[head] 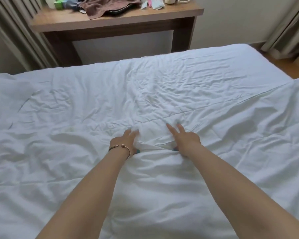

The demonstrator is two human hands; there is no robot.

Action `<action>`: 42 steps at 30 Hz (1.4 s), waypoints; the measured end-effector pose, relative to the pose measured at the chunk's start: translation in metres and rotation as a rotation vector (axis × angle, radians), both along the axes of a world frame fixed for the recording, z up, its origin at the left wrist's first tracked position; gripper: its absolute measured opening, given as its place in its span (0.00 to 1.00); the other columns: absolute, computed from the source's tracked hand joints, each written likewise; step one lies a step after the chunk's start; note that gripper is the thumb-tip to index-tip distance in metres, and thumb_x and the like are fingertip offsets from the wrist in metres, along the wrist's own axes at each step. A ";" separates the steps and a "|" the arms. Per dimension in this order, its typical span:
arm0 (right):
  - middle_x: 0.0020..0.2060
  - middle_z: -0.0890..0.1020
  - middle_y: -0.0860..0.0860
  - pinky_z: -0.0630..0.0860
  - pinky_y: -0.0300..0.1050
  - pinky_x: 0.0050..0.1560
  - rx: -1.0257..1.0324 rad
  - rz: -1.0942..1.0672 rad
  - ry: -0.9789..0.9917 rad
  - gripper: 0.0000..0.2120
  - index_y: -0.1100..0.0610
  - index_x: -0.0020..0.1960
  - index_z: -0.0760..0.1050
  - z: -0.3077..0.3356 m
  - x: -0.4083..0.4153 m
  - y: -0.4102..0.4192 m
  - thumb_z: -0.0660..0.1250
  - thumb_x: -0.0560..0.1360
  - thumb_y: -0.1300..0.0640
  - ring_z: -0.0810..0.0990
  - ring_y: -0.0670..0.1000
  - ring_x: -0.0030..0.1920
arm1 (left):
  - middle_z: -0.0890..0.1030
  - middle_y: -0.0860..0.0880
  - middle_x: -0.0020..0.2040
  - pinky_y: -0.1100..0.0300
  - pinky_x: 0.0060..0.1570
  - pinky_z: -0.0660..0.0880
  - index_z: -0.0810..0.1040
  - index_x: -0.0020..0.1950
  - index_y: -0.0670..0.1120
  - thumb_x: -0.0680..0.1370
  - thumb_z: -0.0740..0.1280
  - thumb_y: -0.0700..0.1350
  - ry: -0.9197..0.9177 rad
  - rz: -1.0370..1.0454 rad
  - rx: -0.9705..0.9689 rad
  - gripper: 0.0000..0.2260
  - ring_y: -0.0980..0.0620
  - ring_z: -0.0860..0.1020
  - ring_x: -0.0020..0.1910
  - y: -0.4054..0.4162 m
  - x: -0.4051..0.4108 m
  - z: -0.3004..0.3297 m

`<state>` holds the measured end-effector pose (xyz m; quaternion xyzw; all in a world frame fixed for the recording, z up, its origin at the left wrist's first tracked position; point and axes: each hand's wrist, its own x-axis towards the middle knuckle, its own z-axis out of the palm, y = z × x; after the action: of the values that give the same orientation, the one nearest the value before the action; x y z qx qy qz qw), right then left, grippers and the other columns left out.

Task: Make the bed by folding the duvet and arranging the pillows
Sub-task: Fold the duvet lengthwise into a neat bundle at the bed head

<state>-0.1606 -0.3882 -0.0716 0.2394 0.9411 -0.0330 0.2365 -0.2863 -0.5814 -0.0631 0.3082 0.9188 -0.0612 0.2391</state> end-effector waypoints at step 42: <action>0.76 0.32 0.45 0.37 0.70 0.71 -0.032 -0.059 -0.062 0.24 0.31 0.72 0.29 -0.071 -0.078 -0.010 0.37 0.81 0.40 0.33 0.51 0.77 | 0.28 0.53 0.75 0.31 0.64 0.29 0.31 0.72 0.67 0.69 0.30 0.72 0.053 -0.003 0.088 0.31 0.48 0.26 0.73 -0.091 0.058 -0.051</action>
<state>-0.2382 -0.3984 -0.1421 0.2643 0.9251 -0.0476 0.2683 -0.2286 -0.6728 -0.1143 0.3180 0.9261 -0.0294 0.2007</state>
